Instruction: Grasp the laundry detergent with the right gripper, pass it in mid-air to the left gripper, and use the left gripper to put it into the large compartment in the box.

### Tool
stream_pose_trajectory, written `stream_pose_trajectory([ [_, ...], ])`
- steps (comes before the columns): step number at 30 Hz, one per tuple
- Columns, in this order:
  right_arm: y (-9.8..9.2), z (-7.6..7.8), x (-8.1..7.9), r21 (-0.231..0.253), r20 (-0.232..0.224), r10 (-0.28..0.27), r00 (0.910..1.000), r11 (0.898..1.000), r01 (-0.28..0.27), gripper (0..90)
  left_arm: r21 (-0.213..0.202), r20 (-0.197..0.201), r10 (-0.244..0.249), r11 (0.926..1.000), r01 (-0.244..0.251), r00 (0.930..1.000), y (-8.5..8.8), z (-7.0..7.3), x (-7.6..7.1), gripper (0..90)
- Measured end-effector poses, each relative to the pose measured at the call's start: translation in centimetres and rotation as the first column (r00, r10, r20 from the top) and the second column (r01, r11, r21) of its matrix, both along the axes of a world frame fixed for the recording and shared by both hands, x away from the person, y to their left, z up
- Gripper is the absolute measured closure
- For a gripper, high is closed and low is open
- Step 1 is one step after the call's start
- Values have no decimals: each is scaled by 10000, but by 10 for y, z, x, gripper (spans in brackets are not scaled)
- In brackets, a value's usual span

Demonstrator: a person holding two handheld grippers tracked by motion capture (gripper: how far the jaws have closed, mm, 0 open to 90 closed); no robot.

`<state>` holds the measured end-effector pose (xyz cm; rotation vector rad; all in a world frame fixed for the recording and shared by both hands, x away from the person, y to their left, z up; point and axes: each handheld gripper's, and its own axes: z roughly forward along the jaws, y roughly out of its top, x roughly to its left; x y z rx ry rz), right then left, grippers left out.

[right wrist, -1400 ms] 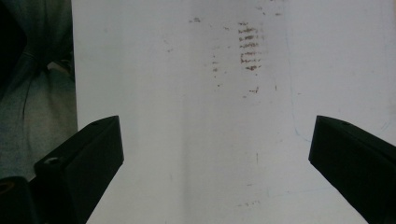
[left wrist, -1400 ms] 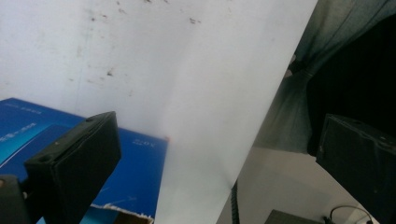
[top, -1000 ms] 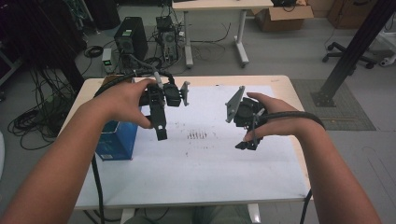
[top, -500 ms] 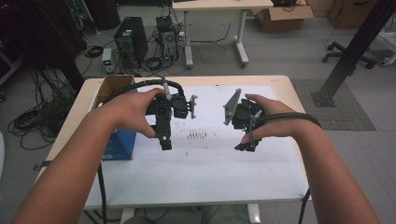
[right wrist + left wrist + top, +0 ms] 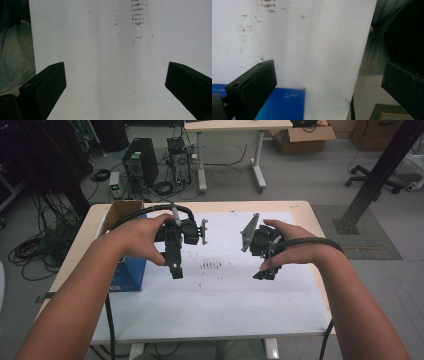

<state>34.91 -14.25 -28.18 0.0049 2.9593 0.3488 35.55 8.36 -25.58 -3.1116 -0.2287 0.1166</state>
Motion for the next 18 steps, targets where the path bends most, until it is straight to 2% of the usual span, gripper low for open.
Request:
stream_pose_trajectory([
  [18, -4, -2, 3, 38, -102, -1, 9999, 10000, 2, 35, 34, -101, -113, 9999, 113, 9999, -4, -1, 4, 3],
])
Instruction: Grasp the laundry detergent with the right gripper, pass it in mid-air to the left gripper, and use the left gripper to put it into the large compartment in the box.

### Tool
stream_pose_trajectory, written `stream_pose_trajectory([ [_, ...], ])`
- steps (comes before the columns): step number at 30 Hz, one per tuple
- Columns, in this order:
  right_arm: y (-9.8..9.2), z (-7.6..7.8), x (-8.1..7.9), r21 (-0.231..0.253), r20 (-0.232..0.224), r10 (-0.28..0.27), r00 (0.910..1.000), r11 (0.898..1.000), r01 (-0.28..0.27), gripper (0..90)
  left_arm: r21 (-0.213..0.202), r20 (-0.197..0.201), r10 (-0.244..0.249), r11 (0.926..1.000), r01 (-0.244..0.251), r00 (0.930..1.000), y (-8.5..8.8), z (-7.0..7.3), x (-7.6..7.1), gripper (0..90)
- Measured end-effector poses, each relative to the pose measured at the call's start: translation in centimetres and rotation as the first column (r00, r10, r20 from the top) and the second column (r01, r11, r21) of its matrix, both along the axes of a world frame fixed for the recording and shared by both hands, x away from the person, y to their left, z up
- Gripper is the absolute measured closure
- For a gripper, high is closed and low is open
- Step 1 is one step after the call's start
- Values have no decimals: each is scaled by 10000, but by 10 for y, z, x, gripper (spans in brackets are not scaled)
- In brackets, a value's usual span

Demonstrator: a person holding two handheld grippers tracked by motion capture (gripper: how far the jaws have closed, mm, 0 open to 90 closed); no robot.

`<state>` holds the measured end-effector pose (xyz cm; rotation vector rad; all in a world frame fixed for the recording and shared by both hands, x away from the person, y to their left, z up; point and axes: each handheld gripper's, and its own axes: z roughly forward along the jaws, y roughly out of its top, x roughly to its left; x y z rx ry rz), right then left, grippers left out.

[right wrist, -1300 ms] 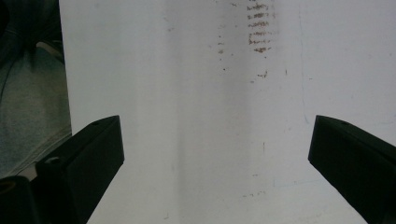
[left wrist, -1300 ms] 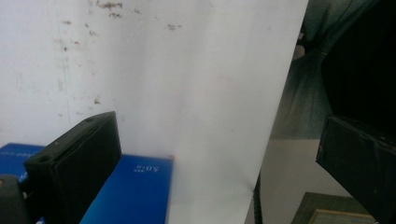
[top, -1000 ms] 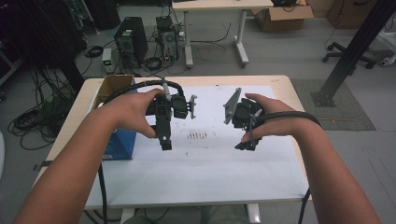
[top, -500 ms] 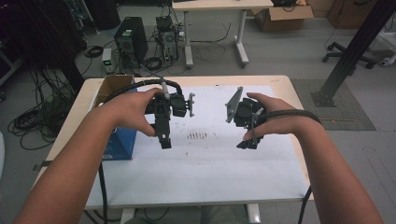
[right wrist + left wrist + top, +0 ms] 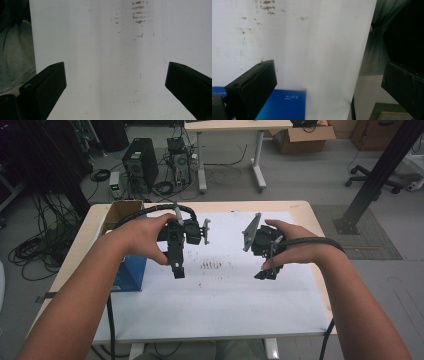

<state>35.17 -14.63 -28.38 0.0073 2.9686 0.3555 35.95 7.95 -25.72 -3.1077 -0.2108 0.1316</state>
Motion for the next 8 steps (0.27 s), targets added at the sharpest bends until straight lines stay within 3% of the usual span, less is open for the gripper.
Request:
stream_pose_trajectory([
  [8, 0, 0, 1, -33, -39, -6, 10000, 10000, 6, 36, 75, 24, 34, 10000, -35, 10000, 0, 1, 2, 3],
])
